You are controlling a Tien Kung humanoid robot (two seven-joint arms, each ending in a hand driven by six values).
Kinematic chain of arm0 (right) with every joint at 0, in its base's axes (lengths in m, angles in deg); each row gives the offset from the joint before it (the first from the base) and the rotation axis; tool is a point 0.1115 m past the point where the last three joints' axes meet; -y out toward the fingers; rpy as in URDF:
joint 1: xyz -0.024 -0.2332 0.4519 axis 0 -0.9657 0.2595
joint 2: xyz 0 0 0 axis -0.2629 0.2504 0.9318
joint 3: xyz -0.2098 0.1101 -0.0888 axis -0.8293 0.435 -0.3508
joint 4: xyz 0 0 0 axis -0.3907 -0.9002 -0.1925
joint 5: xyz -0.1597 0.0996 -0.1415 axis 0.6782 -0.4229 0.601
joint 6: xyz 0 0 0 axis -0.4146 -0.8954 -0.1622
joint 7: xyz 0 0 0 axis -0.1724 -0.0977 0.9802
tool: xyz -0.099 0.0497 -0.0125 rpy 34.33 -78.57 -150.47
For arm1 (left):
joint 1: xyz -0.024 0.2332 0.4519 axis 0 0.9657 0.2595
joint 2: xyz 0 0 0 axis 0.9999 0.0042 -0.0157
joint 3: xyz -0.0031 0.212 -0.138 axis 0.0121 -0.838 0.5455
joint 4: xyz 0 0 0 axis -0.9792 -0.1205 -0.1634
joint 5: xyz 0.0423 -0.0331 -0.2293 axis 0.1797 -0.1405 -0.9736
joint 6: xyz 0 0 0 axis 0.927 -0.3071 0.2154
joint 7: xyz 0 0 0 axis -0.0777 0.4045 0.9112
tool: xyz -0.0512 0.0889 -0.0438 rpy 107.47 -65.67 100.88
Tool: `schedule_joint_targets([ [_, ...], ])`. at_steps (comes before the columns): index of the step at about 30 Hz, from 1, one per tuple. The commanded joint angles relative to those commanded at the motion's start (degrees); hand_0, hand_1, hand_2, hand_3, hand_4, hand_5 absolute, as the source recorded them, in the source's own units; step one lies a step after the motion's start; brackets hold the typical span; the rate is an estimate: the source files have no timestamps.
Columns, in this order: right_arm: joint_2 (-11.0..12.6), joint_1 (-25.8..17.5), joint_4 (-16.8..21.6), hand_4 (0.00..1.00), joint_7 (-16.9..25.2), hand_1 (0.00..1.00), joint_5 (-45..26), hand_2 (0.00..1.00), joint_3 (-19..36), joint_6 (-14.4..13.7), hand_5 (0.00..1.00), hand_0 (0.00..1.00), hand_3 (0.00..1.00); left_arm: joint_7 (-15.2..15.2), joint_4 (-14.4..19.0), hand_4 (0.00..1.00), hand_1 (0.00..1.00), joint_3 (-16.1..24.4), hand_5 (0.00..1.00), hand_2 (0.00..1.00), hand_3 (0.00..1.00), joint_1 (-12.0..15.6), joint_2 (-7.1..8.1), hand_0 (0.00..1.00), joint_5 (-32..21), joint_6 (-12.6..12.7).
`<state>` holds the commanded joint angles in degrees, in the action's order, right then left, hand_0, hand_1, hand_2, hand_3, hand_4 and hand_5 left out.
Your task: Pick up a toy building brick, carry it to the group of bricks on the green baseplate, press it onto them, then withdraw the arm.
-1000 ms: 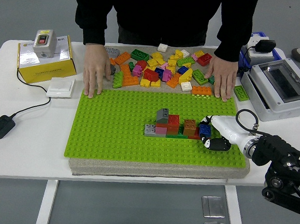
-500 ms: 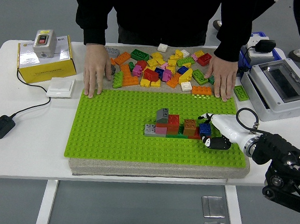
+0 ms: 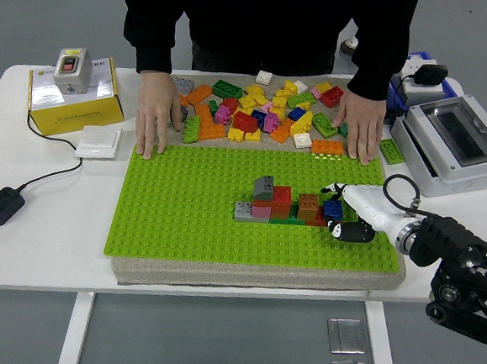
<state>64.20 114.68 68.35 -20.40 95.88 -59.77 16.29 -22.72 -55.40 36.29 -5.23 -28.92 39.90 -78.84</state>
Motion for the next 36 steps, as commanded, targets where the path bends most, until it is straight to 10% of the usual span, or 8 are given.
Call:
schedule_joint_targets([
  [22, 1.93, -0.57, 2.28, 0.545, 1.45, 0.204, -0.35, 0.824, 3.03, -0.5, 0.361, 0.048, 0.861, 0.2, 0.0, 0.086, 0.646, 0.5, 0.675, 0.534, 0.641, 0.56, -0.23, 0.678, 1.18, -0.25],
  [36, 7.43, -4.74, 9.37, 0.537, 0.49, 0.226, 4.24, 0.884, 8.53, 0.52, 0.404, 0.064, 0.879, 0.14, 0.0, 0.086, 0.646, 1.06, 0.676, 0.532, 0.641, 0.58, -0.11, 0.675, 1.86, -0.21],
])
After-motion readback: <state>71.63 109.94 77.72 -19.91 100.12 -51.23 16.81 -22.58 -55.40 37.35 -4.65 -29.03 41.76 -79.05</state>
